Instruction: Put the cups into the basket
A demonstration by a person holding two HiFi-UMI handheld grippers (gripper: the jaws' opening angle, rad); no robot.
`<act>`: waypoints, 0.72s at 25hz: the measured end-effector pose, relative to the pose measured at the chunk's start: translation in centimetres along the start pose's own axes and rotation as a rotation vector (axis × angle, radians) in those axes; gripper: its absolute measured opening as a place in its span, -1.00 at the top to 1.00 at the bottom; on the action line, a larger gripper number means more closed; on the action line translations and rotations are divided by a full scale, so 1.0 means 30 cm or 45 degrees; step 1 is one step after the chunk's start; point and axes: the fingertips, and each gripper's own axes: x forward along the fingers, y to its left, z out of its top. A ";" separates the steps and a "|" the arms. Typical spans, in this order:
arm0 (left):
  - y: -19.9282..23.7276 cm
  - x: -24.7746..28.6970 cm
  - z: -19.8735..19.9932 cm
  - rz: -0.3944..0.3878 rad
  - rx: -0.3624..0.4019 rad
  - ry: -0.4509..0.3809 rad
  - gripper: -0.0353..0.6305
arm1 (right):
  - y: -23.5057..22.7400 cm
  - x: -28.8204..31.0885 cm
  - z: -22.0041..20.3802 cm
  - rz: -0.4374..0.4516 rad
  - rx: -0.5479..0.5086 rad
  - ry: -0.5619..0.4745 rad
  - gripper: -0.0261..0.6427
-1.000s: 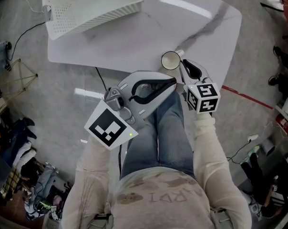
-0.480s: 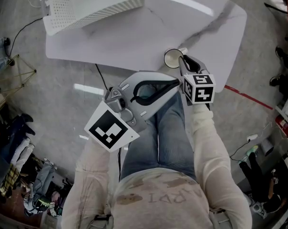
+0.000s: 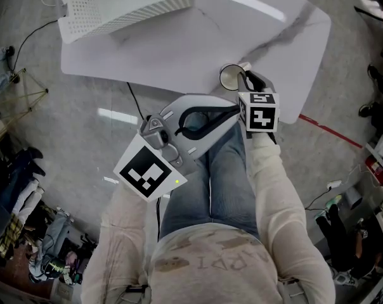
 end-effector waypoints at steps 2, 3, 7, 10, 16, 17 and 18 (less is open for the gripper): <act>0.000 0.001 0.003 0.004 0.007 0.002 0.89 | -0.001 0.000 -0.001 -0.014 0.005 0.024 0.64; 0.000 0.000 0.002 0.008 0.009 0.002 0.89 | -0.001 0.001 -0.002 -0.020 0.010 0.031 0.63; -0.004 -0.002 -0.001 0.019 0.005 0.000 0.89 | 0.000 0.001 -0.010 -0.038 0.023 0.035 0.62; -0.004 -0.002 -0.001 0.023 0.004 0.003 0.89 | -0.001 -0.002 -0.009 -0.032 0.031 0.036 0.62; 0.006 -0.004 -0.004 0.028 0.000 0.001 0.89 | 0.004 -0.001 -0.011 -0.025 0.061 0.050 0.64; 0.009 -0.004 -0.004 0.029 -0.001 -0.001 0.89 | 0.004 0.002 -0.011 -0.024 0.063 0.052 0.64; 0.012 -0.004 -0.005 0.031 -0.003 -0.002 0.89 | 0.003 0.004 -0.011 -0.024 0.065 0.052 0.63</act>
